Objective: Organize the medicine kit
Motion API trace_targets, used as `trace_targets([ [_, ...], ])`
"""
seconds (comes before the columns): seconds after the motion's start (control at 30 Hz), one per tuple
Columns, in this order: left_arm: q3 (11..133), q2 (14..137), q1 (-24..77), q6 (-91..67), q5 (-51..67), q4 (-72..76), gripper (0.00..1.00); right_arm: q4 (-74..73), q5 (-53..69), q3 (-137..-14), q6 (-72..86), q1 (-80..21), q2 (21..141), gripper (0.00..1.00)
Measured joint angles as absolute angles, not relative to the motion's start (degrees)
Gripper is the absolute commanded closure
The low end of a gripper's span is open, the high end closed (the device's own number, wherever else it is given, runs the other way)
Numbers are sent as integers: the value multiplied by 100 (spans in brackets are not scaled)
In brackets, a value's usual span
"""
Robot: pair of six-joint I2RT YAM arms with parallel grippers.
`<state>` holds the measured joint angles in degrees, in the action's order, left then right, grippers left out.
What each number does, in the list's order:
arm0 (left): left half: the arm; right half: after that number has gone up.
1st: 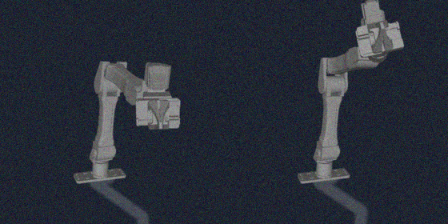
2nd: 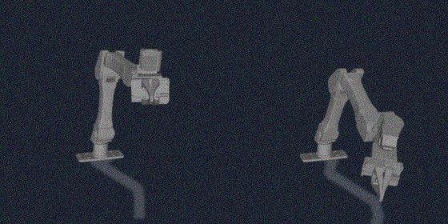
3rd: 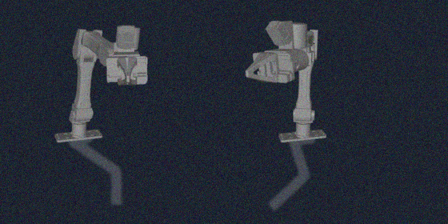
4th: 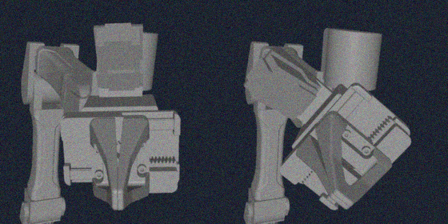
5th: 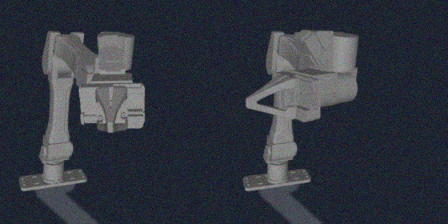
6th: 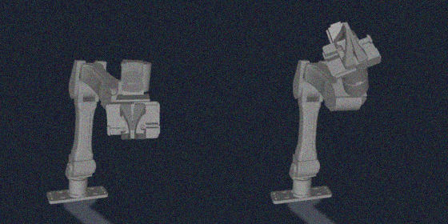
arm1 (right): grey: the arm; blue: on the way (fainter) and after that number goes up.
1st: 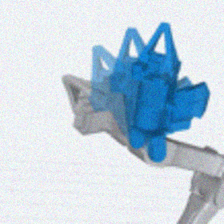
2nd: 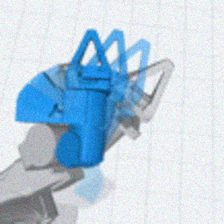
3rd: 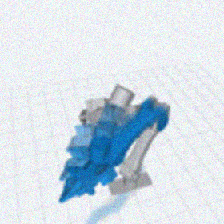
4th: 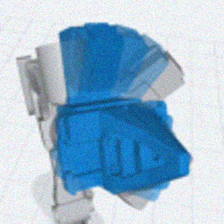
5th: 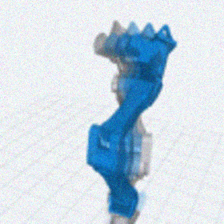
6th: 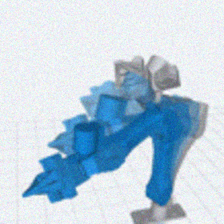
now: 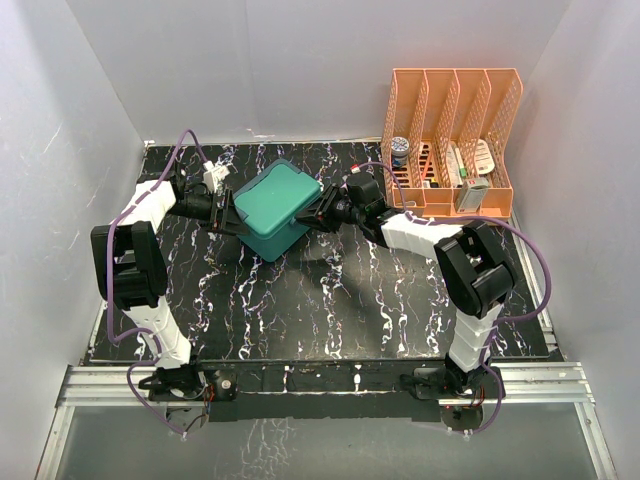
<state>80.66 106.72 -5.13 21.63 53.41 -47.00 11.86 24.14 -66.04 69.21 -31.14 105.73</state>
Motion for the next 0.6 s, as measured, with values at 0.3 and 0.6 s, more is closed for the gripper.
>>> trace_targets([
  [0.3,8169,10667,-565,2359,5339,-4989,21,1225,2414,-6604,6956,-3114,10604,78],
  [0.6,8930,10495,-945,2580,5339,-5553,19,1225,2414,-6604,6956,-3114,10604,78],
])
